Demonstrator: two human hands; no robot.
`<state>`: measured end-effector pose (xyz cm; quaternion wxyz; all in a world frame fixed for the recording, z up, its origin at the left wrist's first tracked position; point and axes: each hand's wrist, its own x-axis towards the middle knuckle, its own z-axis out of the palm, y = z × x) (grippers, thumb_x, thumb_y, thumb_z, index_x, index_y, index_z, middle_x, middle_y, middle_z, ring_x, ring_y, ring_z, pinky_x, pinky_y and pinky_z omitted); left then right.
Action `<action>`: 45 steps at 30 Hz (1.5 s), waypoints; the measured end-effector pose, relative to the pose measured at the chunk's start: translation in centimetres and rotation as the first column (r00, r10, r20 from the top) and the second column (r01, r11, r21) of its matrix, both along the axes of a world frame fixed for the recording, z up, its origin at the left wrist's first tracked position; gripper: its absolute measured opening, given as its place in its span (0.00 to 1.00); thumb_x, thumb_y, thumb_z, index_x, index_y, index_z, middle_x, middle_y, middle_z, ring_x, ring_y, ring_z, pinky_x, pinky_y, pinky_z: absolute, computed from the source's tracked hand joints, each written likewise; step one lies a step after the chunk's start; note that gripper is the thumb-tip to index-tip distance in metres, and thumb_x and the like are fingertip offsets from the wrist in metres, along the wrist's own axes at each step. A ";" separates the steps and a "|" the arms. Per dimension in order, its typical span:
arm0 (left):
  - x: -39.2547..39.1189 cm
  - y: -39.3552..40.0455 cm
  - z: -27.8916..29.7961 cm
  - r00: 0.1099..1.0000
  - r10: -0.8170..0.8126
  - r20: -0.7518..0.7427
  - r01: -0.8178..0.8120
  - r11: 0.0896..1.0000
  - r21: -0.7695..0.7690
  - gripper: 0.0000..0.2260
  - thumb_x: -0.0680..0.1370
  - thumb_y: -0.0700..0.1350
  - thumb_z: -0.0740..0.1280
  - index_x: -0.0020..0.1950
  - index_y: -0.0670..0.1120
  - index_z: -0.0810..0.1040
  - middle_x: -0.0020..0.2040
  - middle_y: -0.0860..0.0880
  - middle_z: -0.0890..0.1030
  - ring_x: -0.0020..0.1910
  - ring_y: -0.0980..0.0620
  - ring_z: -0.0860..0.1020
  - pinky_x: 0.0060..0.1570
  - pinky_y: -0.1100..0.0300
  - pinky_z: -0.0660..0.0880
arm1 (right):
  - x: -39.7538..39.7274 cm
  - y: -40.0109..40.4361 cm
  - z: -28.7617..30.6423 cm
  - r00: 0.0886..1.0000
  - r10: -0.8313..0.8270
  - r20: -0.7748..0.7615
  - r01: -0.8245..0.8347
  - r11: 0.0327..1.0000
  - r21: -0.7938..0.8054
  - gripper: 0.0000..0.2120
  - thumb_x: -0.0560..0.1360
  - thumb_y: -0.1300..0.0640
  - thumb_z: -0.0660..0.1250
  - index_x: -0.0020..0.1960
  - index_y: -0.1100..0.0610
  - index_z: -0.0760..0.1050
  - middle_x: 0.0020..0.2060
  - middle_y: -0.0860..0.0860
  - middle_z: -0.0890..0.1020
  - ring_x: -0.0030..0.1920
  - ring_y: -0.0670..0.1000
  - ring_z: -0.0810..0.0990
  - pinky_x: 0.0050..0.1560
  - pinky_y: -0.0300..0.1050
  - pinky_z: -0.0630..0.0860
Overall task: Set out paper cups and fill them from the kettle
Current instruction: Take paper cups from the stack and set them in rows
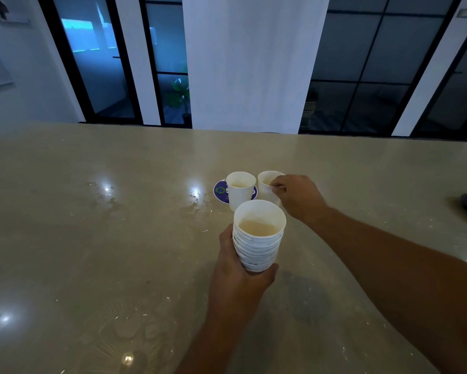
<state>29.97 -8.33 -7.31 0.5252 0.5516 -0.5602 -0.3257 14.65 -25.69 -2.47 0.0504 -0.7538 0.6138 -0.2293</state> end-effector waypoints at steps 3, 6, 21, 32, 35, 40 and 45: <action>0.0 -0.1 0.0 1.000 -0.012 0.009 0.012 1.000 0.011 0.37 0.66 0.48 0.81 0.59 0.70 0.59 0.55 0.76 0.66 0.51 0.79 0.70 0.45 0.84 0.66 | 0.0 -0.3 -0.3 1.000 0.006 -0.017 -0.006 0.999 0.038 0.11 0.80 0.55 0.63 0.56 0.53 0.83 0.53 0.54 0.84 0.51 0.54 0.79 0.54 0.48 0.76; 0.1 -0.1 0.1 0.999 -0.036 -0.008 0.036 0.999 0.039 0.37 0.66 0.48 0.81 0.59 0.70 0.58 0.56 0.76 0.65 0.52 0.73 0.71 0.46 0.82 0.67 | -0.1 0.6 0.1 0.997 0.018 -0.069 -0.013 0.997 0.070 0.14 0.81 0.52 0.62 0.66 0.48 0.78 0.64 0.50 0.80 0.59 0.53 0.78 0.62 0.51 0.74; 0.5 -0.2 3.1 0.993 -0.114 -0.013 0.112 0.988 -0.111 0.37 0.64 0.41 0.82 0.61 0.67 0.66 0.55 0.67 0.78 0.53 0.62 0.79 0.47 0.70 0.75 | -1.7 14.9 10.2 0.831 0.554 0.041 -0.545 0.799 0.253 0.12 0.79 0.54 0.67 0.59 0.43 0.82 0.51 0.34 0.82 0.48 0.36 0.79 0.47 0.28 0.71; -1.6 0.5 3.1 0.998 -0.061 0.017 0.062 0.995 -0.077 0.38 0.63 0.46 0.83 0.58 0.68 0.62 0.53 0.68 0.74 0.52 0.72 0.74 0.43 0.78 0.71 | -1.6 17.0 10.3 0.840 0.451 -0.300 -0.433 0.892 0.130 0.12 0.82 0.54 0.62 0.60 0.43 0.80 0.52 0.43 0.83 0.52 0.45 0.77 0.55 0.46 0.74; -1.9 0.6 3.2 0.998 -0.041 0.037 0.044 0.996 -0.083 0.38 0.63 0.46 0.83 0.57 0.69 0.61 0.51 0.70 0.73 0.50 0.74 0.73 0.42 0.80 0.70 | -2.0 17.2 10.1 0.860 0.451 -0.238 -0.475 0.878 -0.054 0.11 0.80 0.59 0.65 0.58 0.49 0.82 0.52 0.45 0.84 0.51 0.47 0.79 0.53 0.47 0.77; -1.8 0.6 3.0 0.998 -0.048 0.035 0.051 0.995 -0.089 0.38 0.63 0.44 0.82 0.59 0.70 0.63 0.54 0.66 0.76 0.52 0.67 0.76 0.45 0.77 0.72 | -3.6 15.9 11.8 0.926 0.376 -0.037 -0.344 0.799 -0.493 0.11 0.79 0.59 0.63 0.56 0.59 0.82 0.47 0.44 0.80 0.47 0.40 0.73 0.48 0.26 0.68; -1.7 0.3 2.4 0.996 -0.082 0.039 0.085 0.992 -0.093 0.39 0.64 0.43 0.82 0.61 0.68 0.63 0.53 0.75 0.72 0.55 0.70 0.73 0.46 0.77 0.72 | -5.5 11.9 11.6 0.971 0.168 0.172 -0.080 0.901 -0.427 0.10 0.80 0.60 0.65 0.59 0.58 0.81 0.48 0.42 0.78 0.46 0.40 0.73 0.48 0.24 0.69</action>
